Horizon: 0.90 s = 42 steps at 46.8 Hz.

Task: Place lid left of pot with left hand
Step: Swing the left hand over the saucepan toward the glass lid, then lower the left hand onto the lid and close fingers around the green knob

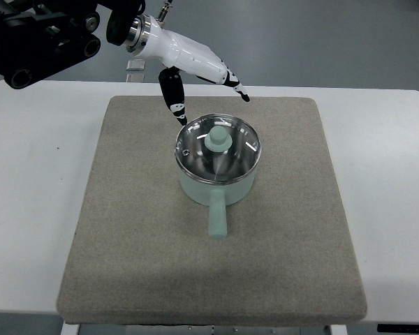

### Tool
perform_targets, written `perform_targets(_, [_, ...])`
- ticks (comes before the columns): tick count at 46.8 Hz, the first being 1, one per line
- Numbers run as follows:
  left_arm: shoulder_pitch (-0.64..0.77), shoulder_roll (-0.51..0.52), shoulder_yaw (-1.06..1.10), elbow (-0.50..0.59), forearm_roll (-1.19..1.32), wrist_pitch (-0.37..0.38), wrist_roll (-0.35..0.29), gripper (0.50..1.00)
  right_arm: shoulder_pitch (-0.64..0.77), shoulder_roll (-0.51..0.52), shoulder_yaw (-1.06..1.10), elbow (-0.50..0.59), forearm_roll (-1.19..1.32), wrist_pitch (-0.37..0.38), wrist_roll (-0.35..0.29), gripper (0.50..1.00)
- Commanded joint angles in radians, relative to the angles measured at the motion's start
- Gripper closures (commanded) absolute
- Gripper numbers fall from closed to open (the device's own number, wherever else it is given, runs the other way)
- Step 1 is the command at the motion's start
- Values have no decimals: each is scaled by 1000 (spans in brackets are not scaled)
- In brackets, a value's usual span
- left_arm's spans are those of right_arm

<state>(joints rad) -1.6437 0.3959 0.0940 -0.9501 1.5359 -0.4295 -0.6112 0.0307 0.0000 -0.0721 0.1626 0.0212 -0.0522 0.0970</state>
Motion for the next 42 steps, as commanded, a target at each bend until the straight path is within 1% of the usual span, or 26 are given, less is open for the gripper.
perform_targets(1, [-10, -5, 1, -7, 41, 0, 0, 506, 0, 0, 0, 0, 0, 0, 0, 579])
perform_targets(7, [-11, -6, 0, -32, 142, 1, 0, 506, 0, 0, 0, 0, -1, 0, 0, 576])
perform_targets(16, [-10, -29, -8, -33, 135, -5, 0, 506, 0, 0, 0, 0, 0, 0, 0, 576])
perform_targets(25, [2, -37, -10, -21, -16, -87, 0, 506, 0, 0, 0, 0, -1, 0, 0, 576])
perform_targets(42, [5, -35, 3, -13, -2, -80, 0, 506, 0, 0, 0, 0, 0, 0, 0, 576])
